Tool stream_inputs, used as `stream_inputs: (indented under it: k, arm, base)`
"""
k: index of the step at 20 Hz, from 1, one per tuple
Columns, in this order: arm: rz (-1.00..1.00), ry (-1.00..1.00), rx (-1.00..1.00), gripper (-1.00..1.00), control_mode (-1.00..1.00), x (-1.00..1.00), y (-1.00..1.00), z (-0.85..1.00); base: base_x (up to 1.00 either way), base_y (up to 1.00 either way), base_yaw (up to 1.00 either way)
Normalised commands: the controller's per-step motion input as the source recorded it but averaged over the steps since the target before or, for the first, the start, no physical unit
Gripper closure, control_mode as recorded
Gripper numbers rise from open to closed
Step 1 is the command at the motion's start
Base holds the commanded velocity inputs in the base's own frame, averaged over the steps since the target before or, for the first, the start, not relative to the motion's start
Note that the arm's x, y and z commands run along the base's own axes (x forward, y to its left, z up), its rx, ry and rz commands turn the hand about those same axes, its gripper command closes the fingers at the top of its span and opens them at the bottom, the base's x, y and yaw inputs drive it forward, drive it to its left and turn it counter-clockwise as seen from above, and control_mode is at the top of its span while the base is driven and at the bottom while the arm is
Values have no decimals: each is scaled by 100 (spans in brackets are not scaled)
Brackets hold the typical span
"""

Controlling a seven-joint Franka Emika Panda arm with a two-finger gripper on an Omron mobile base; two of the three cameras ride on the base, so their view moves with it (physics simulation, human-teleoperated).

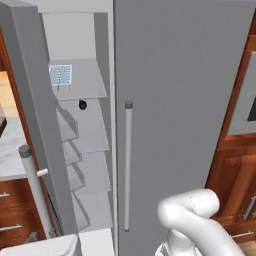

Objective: Open the freezer door, pick up the ice cube tray from the freezer, and place it on the dining counter.

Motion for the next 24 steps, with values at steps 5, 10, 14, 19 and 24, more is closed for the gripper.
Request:
stream_inputs:
  k: [5,10,14,19,24]
  arm:
    - [3,4,16,-100,-100,-26,-100,37]
    - [15,8,23,-100,-100,6,-100,83]
    - [29,2,23,-100,-100,19,-81,100]
    - [43,0,24,-100,-100,44,-41,94]
    - [43,0,13,-100,-100,41,-1,100]
  base:
    - [0,0,0]
    - [0,0,0]
    - [0,0,0]
    - [0,0,0]
    - [0,0,0]
